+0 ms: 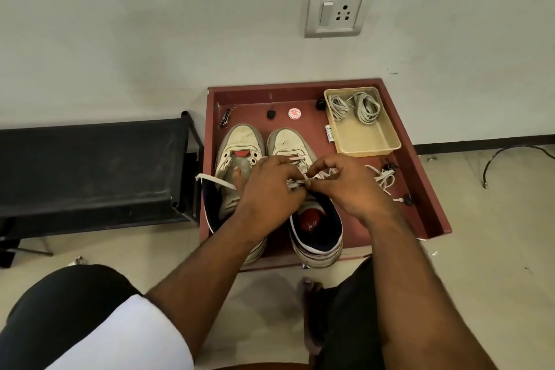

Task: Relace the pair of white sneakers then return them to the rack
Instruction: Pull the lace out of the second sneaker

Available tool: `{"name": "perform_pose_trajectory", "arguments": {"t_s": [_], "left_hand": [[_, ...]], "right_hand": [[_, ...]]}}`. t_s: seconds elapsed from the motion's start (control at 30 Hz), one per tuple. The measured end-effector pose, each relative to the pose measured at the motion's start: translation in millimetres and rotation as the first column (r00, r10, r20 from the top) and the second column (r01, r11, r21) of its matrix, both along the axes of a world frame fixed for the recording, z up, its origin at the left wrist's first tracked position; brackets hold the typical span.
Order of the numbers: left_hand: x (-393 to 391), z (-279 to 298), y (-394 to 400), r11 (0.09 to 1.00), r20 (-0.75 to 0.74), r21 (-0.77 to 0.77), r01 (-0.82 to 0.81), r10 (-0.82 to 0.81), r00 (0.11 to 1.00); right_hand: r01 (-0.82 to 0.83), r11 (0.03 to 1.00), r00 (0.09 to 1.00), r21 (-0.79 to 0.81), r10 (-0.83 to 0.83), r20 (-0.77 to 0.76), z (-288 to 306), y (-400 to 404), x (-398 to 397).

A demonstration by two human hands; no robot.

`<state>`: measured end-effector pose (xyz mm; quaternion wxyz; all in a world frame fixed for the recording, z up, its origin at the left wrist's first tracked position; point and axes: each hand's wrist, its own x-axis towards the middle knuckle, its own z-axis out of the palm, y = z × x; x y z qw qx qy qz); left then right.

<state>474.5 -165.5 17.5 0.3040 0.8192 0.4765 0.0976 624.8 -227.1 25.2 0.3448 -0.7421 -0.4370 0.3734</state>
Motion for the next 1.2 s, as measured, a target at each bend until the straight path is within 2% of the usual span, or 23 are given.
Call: {"name": "perform_pose_trajectory", "arguments": {"t_s": [0.1,0.17,0.23,0.33,0.43,0.57,0.63,0.7,0.73,0.77,0.8,0.83,0.9,0.93,0.97,1.0,1.03,1.07,1.1,1.13,1.17,1.2], "left_hand": [[-2,-1,-8,0.987,0.08,0.077,-0.139,0.133,0.988],[-2,0,-14,0.967,0.106,0.134,-0.218,0.205,0.973],[-1,2,-18,0.955,0.116,0.155,-0.254,0.238,0.964],[-4,3,-14,0.972,0.041,0.133,-0.196,0.192,0.981],[-16,9,-6,0.989,-0.092,0.106,-0.099,0.109,0.99],[-43,25,2,0.986,-0.168,0.139,-0.092,0.115,0.979],[-61,32,7,0.98,-0.106,0.122,-0.155,0.168,0.98],[-81,33,12,0.96,0.03,0.062,-0.274,0.273,0.962],[-90,33,14,0.934,0.126,0.013,-0.358,0.354,0.927],[-97,35,15,0.889,0.235,-0.055,-0.455,0.455,0.859],[-104,36,16,0.819,0.348,-0.155,-0.552,0.568,0.746],[-109,36,17,0.72,0.429,-0.293,-0.629,0.687,0.587],[-118,32,20,0.48,0.477,-0.546,-0.687,0.852,0.216],[-121,27,20,0.384,0.46,-0.593,-0.707,0.883,0.094],[-122,24,19,0.327,0.432,-0.558,-0.763,0.899,0.069],[-120,23,15,0.332,0.428,-0.458,-0.825,0.895,0.123],[-114,24,9,0.394,0.455,-0.323,-0.861,0.862,0.224],[-107,26,3,0.485,0.497,-0.182,-0.855,0.796,0.346],[-97,28,-3,0.597,0.536,-0.034,-0.802,0.688,0.489],[-86,31,-8,0.71,0.521,0.134,-0.691,0.543,0.658],[-75,33,-14,0.808,0.438,0.263,-0.527,0.387,0.812],[-63,34,-21,0.881,0.322,0.311,-0.356,0.255,0.912]], "right_hand": [[-0.037,0.999,0.999,-0.016,0.037,0.029,3,0,1],[0.019,1.0,0.999,0.011,-0.019,0.042,0,2,1],[0.112,0.994,0.993,0.012,-0.112,-0.027,-2,3,-1],[0.267,0.963,0.949,-0.031,-0.269,-0.166,-8,4,0],[0.453,0.889,0.82,-0.063,-0.443,-0.363,-4,3,1],[0.697,0.717,0.59,0.022,-0.556,-0.586,10,1,6],[0.793,0.608,0.459,0.027,-0.568,-0.683,17,-3,12],[0.836,0.548,0.396,0.024,-0.572,-0.718,21,-9,19],[0.83,0.557,0.415,0.03,-0.581,-0.7,23,-13,22],[0.804,0.594,0.472,0.037,-0.598,-0.648,25,-18,25],[0.765,0.643,0.552,0.039,-0.622,-0.555,25,-22,28],[0.72,0.693,0.634,0.026,-0.642,-0.432,21,-27,31],[0.625,0.781,0.768,-0.019,-0.619,-0.164,15,-36,36],[0.559,0.828,0.828,-0.044,-0.561,-0.018,13,-40,35],[0.484,0.872,0.868,-0.076,-0.468,0.166,13,-44,33],[0.424,0.898,0.861,-0.117,-0.36,0.359,11,-46,30],[0.39,0.911,0.825,-0.132,-0.282,0.491,10,-47,27],[0.366,0.922,0.807,-0.125,-0.247,0.536,12,-45,22],[0.33,0.938,0.836,-0.108,-0.238,0.495,14,-42,16],[0.287,0.953,0.901,-0.1,-0.233,0.366,15,-37,10],[0.232,0.965,0.955,-0.12,-0.203,0.218,16,-34,2],[0.173,0.973,0.981,-0.153,-0.156,0.114,15,-30,-6]]}}
